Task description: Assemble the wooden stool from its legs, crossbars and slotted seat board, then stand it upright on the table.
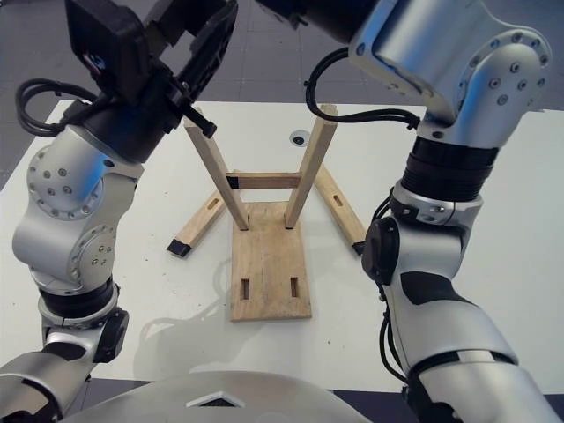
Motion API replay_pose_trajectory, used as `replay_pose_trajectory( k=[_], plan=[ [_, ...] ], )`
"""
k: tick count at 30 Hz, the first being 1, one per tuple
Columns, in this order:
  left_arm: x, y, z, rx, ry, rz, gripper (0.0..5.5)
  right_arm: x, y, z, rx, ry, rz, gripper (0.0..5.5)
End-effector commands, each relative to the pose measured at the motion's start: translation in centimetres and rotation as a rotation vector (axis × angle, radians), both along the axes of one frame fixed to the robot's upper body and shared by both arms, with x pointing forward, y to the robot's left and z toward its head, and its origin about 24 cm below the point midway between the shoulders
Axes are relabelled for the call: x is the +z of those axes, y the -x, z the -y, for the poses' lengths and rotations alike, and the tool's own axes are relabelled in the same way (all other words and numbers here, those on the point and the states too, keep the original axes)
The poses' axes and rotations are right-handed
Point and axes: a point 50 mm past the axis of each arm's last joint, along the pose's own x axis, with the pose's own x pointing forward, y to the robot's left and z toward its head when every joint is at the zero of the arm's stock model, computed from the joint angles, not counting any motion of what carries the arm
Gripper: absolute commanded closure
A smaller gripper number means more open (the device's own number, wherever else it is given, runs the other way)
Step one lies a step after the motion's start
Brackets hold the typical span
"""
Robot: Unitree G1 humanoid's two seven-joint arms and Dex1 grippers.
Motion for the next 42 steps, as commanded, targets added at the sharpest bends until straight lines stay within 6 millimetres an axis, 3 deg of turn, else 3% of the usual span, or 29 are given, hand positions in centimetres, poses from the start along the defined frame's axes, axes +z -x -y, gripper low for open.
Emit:
replay_pose_trajectory(
  k=[1,10,21,29,30,32,35,40,42],
  plan=[
    [-0.1,-0.1,-0.2,0.018,-0.017,-0.003,4.20,1.0,-0.4,0.2,-0.022,-0.014,0.022,1.62],
    [-0.3,-0.8,-1.5,0.069,-0.042,0.001,4.20,1.2,-0.7,0.7,-0.036,-0.013,0.037,3.16],
    [-1.3,-0.7,-1.0,0.063,-0.038,-0.023,4.20,1.7,-0.4,0.5,0.011,-0.077,0.013,5.00],
    [-1.2,-0.8,-0.9,0.031,0.020,-0.053,4.20,2.3,-0.5,0.6,0.007,-0.097,0.018,5.09],
    [-0.8,-0.7,-0.8,0.012,0.043,-0.054,3.82,2.3,-0.5,0.7,-0.001,-0.093,0.023,5.09],
    [-0.1,-0.5,-0.8,-0.003,0.069,-0.051,3.58,2.3,-0.7,0.8,-0.020,-0.082,0.028,5.10],
    [1.4,-0.5,-1.1,0.001,0.097,-0.037,3.13,2.5,-1.6,1.8,-0.139,-0.053,0.056,5.10],
    [2.1,-0.5,-1.4,0.015,0.095,-0.040,2.40,4.1,-3.0,4.4,-0.380,-0.003,0.188,5.10],
    [3.8,-1.0,-3.6,0.153,0.151,0.013,2.03,3.8,-3.8,9.8,-0.756,0.169,0.316,5.10]
  ],
)
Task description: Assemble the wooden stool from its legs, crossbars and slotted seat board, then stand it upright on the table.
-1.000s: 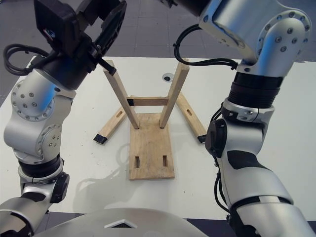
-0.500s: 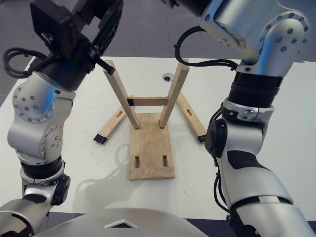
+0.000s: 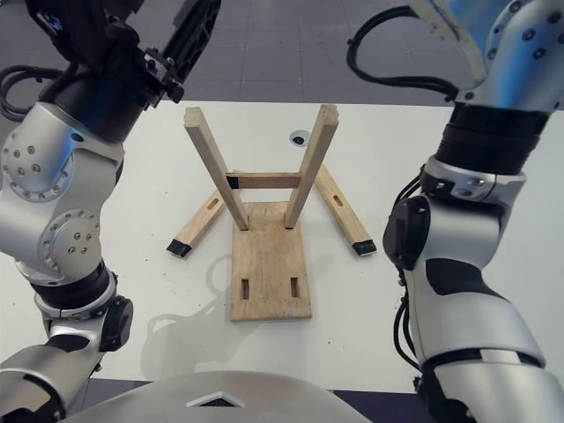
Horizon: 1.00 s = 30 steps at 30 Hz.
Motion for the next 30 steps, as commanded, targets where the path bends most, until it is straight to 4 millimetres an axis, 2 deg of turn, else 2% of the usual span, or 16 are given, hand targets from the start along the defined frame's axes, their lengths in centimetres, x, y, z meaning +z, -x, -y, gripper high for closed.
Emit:
replay_pose_trajectory(
  k=[1,2,3,5,6,7,9,10,12,17,23,30],
  plan=[
    [2.9,-0.5,-3.0,0.201,0.071,0.081,1.89,0.5,-0.5,7.1,-0.517,0.241,0.171,5.10],
    [3.5,-0.7,-4.6,0.293,0.105,0.084,1.83,-1.0,-0.2,8.4,-0.590,0.322,0.161,5.10],
    [3.7,-0.8,-5.5,0.346,0.126,0.081,1.82,-2.2,0.0,8.9,-0.607,0.364,0.145,5.10],
    [3.5,-1.4,-8.7,0.536,0.159,0.031,1.82,-5.9,0.9,10.1,-0.642,0.464,0.077,5.10],
    [3.4,-1.5,-9.5,0.578,0.164,0.017,1.82,-6.7,1.2,10.4,-0.649,0.485,0.064,5.10],
    [2.5,-1.7,-11.0,0.668,0.161,-0.023,1.82,-8.7,1.6,10.5,-0.642,0.500,0.012,5.10],
    [1.1,-1.7,-12.5,0.765,0.149,-0.081,1.82,-12.1,2.2,10.1,-0.613,0.511,-0.073,5.10],
    [0.5,-1.8,-12.7,0.786,0.140,-0.105,1.82,-13.8,2.5,9.8,-0.589,0.518,-0.113,5.10],
    [0.0,-1.9,-12.6,0.789,0.132,-0.124,1.82,-15.8,2.8,9.2,-0.559,0.527,-0.158,5.10],
    [-0.9,-2.2,-12.2,0.777,0.102,-0.160,1.82,-19.8,3.1,8.4,-0.508,0.547,-0.257,5.10],
    [-2.1,-2.5,-11.3,0.740,0.095,-0.197,1.82,-23.3,2.8,7.6,-0.487,0.572,-0.304,5.10],
    [-2.3,-2.9,-11.0,0.714,0.089,-0.206,1.82,-25.2,2.2,7.0,-0.485,0.578,-0.310,5.10]
  ],
)
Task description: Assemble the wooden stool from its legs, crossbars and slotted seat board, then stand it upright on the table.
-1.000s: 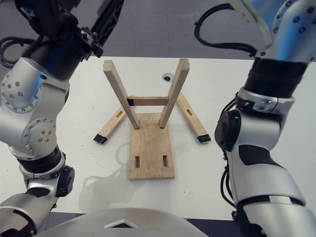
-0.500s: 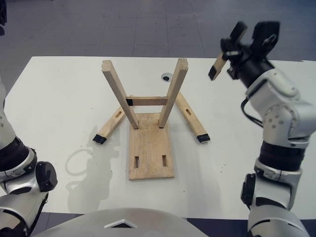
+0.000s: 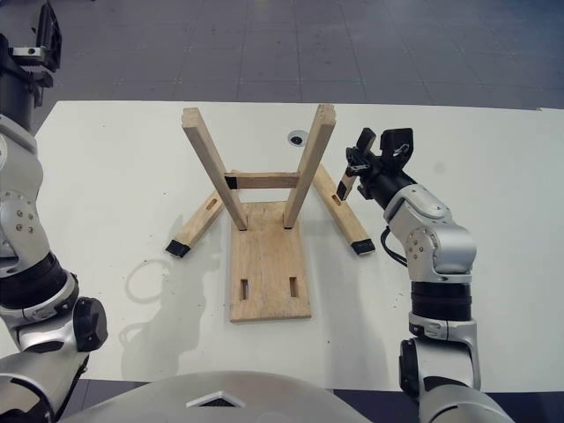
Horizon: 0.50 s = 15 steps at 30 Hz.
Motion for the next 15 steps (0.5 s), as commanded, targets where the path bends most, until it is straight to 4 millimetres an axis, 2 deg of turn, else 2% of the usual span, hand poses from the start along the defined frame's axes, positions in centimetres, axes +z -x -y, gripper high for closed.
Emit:
replay_pose_trajectory(
  k=[1,6,15],
  plan=[
    [-0.4,-0.2,0.2,-0.014,0.002,-0.012,1.82,-0.9,-0.2,-0.3,0.014,0.001,-0.006,5.10],
    [-0.4,-0.3,0.3,-0.024,0.002,-0.009,1.82,-2.0,-0.1,0.3,0.008,0.006,-0.027,5.10],
    [-0.3,-0.6,0.5,-0.044,-0.003,-0.007,1.82,-3.2,-1.0,-0.6,0.093,0.058,-0.036,5.10]
  ],
)
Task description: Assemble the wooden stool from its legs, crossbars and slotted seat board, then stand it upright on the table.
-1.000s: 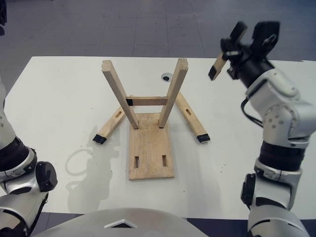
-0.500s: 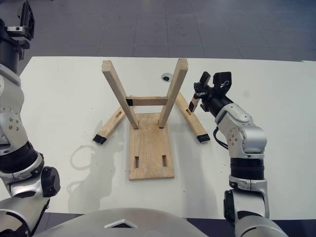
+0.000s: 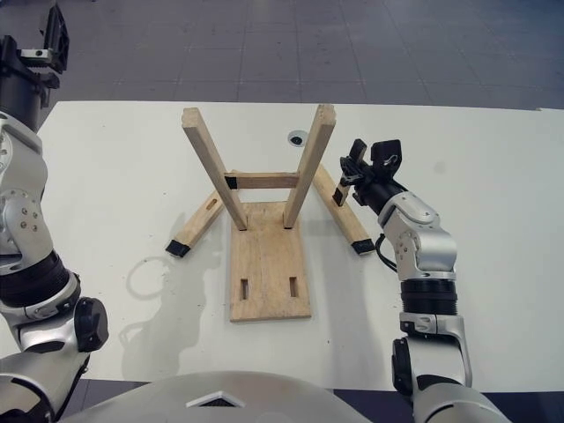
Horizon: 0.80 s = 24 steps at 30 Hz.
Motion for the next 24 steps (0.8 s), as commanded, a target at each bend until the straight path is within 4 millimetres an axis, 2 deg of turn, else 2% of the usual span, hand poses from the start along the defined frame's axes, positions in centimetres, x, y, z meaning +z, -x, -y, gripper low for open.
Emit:
replay_pose_trajectory(
  k=[1,5,7,9,14,20,24],
  plan=[
    [0.0,-0.2,0.3,-0.019,-0.002,-0.003,1.82,-1.1,-0.4,-0.5,0.019,0.012,-0.032,5.10],
    [-0.1,-0.1,0.5,-0.019,0.000,-0.002,1.82,-3.1,0.3,-0.1,-0.018,0.023,-0.063,5.10],
    [-0.2,0.2,0.8,-0.016,0.009,-0.006,1.82,-5.5,1.6,0.4,-0.059,0.056,-0.103,5.10],
    [-0.4,0.3,1.0,-0.014,0.017,-0.010,1.82,-6.9,2.6,0.6,-0.080,0.076,-0.123,5.10],
    [-0.2,0.3,2.1,-0.043,0.023,-0.019,1.82,-12.0,6.7,1.4,-0.110,0.096,-0.287,5.10],
    [-0.2,0.4,2.4,-0.048,0.024,-0.025,1.82,-12.5,6.6,2.7,-0.146,0.116,-0.316,5.10],
    [-0.3,0.5,2.5,-0.049,0.026,-0.029,1.82,-11.8,7.8,2.7,-0.183,0.099,-0.279,5.10]
  ],
)
